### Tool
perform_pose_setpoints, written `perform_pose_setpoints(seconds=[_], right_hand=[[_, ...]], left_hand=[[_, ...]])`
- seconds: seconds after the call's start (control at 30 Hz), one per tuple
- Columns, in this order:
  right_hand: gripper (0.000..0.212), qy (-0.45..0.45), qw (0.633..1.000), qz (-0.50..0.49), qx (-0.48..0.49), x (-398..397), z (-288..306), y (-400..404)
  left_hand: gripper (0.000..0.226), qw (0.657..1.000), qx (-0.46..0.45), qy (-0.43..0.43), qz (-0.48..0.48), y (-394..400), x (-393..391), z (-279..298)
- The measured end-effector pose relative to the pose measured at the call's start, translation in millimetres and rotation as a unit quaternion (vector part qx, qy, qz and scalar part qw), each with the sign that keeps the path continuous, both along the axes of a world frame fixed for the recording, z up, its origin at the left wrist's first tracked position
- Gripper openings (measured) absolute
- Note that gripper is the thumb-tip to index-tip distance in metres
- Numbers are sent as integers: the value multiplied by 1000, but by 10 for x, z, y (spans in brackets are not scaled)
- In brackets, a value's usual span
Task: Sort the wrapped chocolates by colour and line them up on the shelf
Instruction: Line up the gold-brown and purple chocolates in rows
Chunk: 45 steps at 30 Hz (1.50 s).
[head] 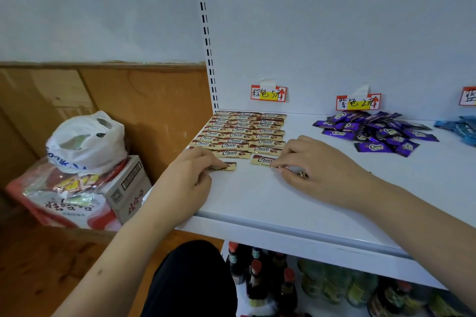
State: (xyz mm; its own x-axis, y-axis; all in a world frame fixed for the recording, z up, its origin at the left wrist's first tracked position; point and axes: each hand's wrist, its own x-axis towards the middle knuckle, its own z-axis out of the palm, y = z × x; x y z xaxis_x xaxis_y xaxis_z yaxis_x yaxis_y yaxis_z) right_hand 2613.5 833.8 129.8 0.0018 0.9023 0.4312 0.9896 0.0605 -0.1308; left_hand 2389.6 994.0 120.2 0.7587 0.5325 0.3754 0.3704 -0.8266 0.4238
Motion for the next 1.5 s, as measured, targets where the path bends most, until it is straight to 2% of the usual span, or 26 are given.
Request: perform_pose_setpoints(seconds=[0.2, 0.6, 0.77, 0.97, 1.07, 1.33, 1.5], right_hand=[[52, -2, 999, -22, -29, 12, -20, 9], [65, -2, 997, -28, -77, -10, 4, 8], [65, 12, 996, -33, -79, -5, -2, -4], [74, 18, 996, -42, -76, 10, -17, 30], [81, 21, 993, -45, -104, 22, -22, 59], [75, 37, 986, -58, -152, 14, -19, 55], [81, 48, 987, -53, -146, 36, -59, 59]], left_hand=[[42, 999, 36, 1, 16, 40, -72, -29], [40, 997, 26, 11, 72, 36, -98, -42], [39, 996, 49, 9, 77, 44, -77, -50], [38, 997, 68, 24, 8, 34, 166, 77], [40, 995, 87, 52, -24, 1, 325, 109], [40, 996, 62, 65, -24, 12, 346, 72], [40, 996, 56, 62, -17, 14, 352, 46]])
